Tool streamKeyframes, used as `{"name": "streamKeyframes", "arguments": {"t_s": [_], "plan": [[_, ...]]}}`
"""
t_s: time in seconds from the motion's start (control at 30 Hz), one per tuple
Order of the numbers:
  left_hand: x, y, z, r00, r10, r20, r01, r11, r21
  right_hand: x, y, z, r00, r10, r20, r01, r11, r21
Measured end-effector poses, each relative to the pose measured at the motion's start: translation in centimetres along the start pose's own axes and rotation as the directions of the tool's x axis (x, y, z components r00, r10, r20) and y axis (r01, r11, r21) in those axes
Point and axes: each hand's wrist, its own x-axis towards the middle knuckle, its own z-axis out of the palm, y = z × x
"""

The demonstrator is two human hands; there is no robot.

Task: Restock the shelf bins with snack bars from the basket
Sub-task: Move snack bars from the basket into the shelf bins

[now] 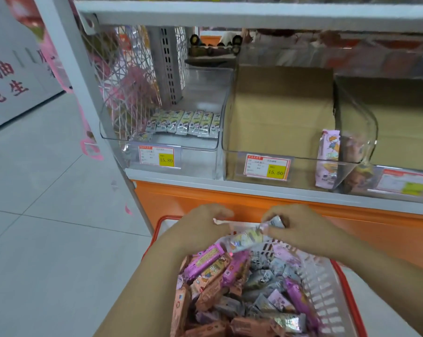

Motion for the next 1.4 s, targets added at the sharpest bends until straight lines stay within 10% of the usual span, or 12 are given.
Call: {"name": "streamKeyframes", "arguments": {"t_s": [0.2, 0.4, 0.6, 0.9, 1.1, 1.27, 1.4], "plan": [[-2.3, 0.5, -1.0, 0.999, -0.002, 0.041, 0.017, 0.933, -0.359, -1.6, -3.3, -2.8, 0.984, -0.002, -0.18, 0.065, 0.936, 0.347], [-3.4, 0.9, -2.2, 0.984, -0.043, -0.171, -0.115, 0.573, -0.811, -2.3, -6.9, -2.8, 0.98, 0.019, -0.199, 0.079, 0.878, 0.472], [-4.0, 1.9, -3.0, 0.852, -0.256, -0.457, -0.376, 0.311, -0.873, -0.1, -11.0, -1.9, 0.976, -0.039, -0.215, 0.153, 0.826, 0.543], [-3.2, 2.8, -6.1, 0.769, -0.3, -0.564, -0.418, 0.432, -0.799, 5.4, -14.9, -1.2, 0.888, -0.158, -0.432, 0.323, 0.883, 0.341], [-0.2, 3.0, -11.4, 0.71, -0.195, -0.677, -0.234, 0.842, -0.487, 8.7, -12.3, -3.8, 0.853, -0.246, -0.461, 0.307, 0.95, 0.061], [5.0, 1.5, -15.8, 0.714, -0.087, -0.695, 0.079, 0.996, -0.043, 11.6, -9.7, -3.3, 0.831, -0.262, -0.491, 0.262, 0.963, -0.07], [8.9, -0.5, -18.0, 0.785, -0.195, -0.588, 0.419, 0.866, 0.272, 12.4, -9.0, -2.9, 0.79, -0.287, -0.542, 0.281, 0.955, -0.097]]}}
